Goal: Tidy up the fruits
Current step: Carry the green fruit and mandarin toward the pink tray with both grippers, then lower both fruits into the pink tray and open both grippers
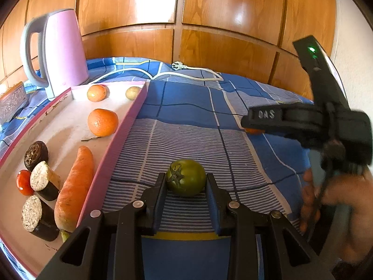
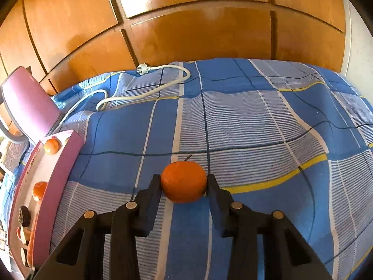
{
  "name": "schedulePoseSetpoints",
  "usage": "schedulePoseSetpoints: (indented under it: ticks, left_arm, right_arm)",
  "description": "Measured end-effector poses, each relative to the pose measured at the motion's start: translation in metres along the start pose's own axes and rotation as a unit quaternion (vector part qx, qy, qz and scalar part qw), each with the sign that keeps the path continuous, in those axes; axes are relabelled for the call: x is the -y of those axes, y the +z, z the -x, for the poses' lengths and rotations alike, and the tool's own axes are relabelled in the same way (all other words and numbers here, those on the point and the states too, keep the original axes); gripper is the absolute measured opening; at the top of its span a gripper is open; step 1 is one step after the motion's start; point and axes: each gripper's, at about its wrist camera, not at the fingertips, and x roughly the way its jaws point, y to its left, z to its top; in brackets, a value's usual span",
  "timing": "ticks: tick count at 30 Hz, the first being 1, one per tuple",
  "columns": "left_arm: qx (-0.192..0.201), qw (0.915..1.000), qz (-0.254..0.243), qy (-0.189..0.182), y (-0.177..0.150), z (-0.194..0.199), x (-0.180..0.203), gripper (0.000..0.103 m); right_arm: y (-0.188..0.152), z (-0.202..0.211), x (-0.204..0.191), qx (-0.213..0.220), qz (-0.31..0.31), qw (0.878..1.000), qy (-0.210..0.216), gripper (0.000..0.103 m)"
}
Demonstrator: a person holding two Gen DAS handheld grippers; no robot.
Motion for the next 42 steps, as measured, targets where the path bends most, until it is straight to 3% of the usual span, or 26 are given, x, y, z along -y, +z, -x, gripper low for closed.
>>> schedulePoseSetpoints:
  ticks: [9, 18, 34, 42]
  left_arm:
    - [0.028, 0.9995, -0.012, -0.003, 0.002, 0.018, 0.002, 0.033]
    - [0.054, 0.9984, 0.016, 0.001, 0.005, 0.041, -0.014, 0.033]
    - [0.099, 0.9887, 0.106, 0.038, 0.016, 0.082, -0.066, 0.033]
    - [0.116, 0.9759, 0.165, 0.084, 0.033, 0.093, -0.111, 0.033]
  right_arm:
    - [-0.029, 0.024, -0.011, -0.016, 0.018, 0.999, 0.021, 0.038]
    - [-0.052, 0.046, -0.028, -0.018, 0.032, 0.999, 0.037, 0.038]
    - [-0.065, 0.077, -0.083, 0.004, 0.069, 0.993, 0.100, 0.038]
    - [-0.054, 0.076, -0.113, 0.011, 0.086, 0.987, 0.132, 0.038]
